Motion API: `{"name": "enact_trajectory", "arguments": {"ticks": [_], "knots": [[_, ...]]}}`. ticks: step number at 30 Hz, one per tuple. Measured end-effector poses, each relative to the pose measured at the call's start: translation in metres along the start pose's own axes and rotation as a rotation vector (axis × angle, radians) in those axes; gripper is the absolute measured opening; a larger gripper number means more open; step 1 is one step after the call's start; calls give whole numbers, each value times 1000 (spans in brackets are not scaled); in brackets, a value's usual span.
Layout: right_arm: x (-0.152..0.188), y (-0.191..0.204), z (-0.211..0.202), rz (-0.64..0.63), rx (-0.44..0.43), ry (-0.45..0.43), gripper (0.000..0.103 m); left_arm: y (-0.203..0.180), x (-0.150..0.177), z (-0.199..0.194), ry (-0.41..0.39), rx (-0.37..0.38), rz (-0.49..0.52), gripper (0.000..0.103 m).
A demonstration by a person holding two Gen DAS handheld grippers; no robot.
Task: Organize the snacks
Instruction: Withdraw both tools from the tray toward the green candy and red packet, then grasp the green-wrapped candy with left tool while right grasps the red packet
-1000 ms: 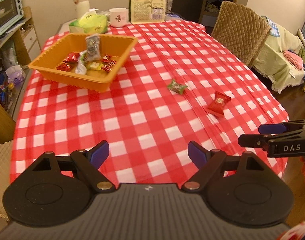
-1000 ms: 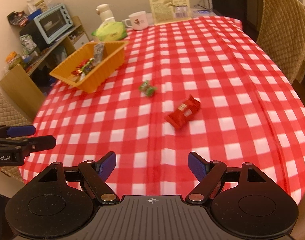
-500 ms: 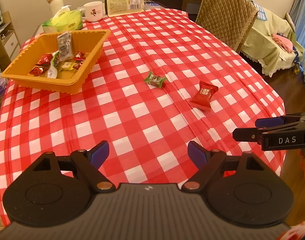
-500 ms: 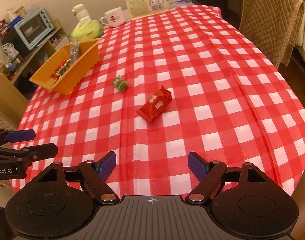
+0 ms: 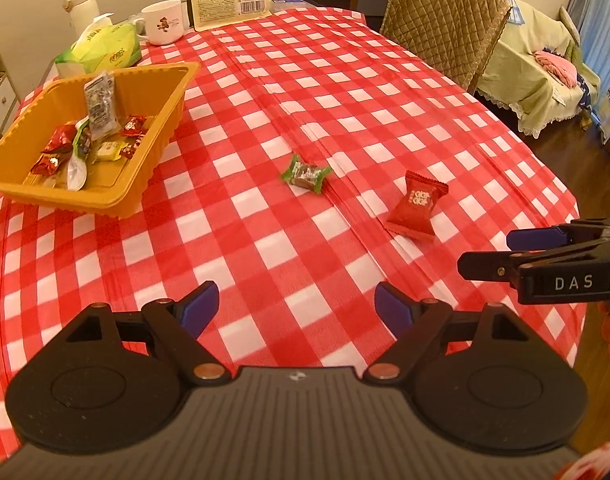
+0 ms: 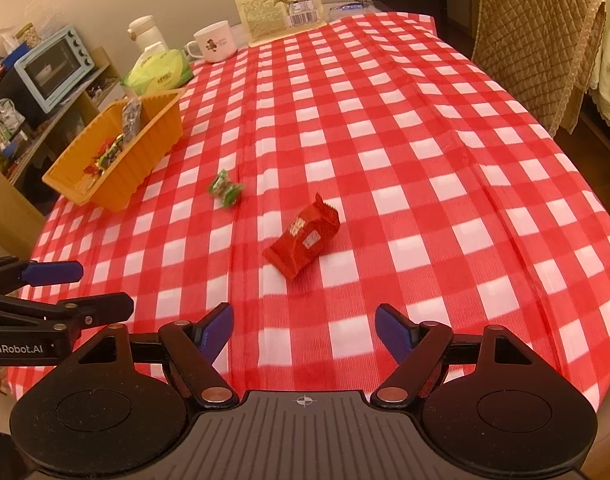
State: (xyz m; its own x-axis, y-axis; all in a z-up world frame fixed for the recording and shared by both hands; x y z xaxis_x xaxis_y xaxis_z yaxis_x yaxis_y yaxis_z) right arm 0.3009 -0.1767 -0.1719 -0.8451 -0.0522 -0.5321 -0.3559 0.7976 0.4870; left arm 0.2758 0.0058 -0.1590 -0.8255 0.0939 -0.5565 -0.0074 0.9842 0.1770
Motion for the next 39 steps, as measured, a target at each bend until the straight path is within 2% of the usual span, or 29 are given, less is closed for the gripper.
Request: {"name": "enact_trajectory", "arguments": {"ticks": [5, 13, 21, 26, 35, 37, 39], "knots": [[-10, -3, 11, 2, 7, -12, 78, 1, -11, 14, 5, 1, 10, 83], [-28, -5, 32, 4, 5, -41, 63, 4, -27, 30, 0, -1, 20, 82], [-38, -7, 51, 18, 14, -50, 56, 8, -40, 40, -12, -3, 25, 82], [-40, -12, 62, 31, 49, -38, 52, 7, -44, 48, -8, -1, 27, 82], [-43, -19, 72, 7, 77, -29, 37, 3, -50, 58, -9, 9, 28, 81], [-44, -20, 72, 1, 73, -33, 30, 1, -51, 60, -10, 13, 26, 80], [-45, -20, 71, -10, 73, -36, 29, -1, -53, 63, -12, 16, 26, 78]]}}
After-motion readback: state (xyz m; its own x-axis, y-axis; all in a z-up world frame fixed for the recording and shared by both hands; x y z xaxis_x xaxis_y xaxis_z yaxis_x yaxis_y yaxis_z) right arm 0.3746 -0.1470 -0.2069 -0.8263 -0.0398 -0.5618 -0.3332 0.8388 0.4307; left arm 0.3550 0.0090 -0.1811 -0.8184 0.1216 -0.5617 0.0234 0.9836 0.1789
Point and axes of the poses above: each gripper's, at about its wrist camera, not at the fingertips, and z roughly the way its jaws point, y to its left, x to its underside, the point moved 9 cm from there along z, roughly the way its jaws point, and after that the axes turned 15 degrees about -x, right-handed, at the moved point
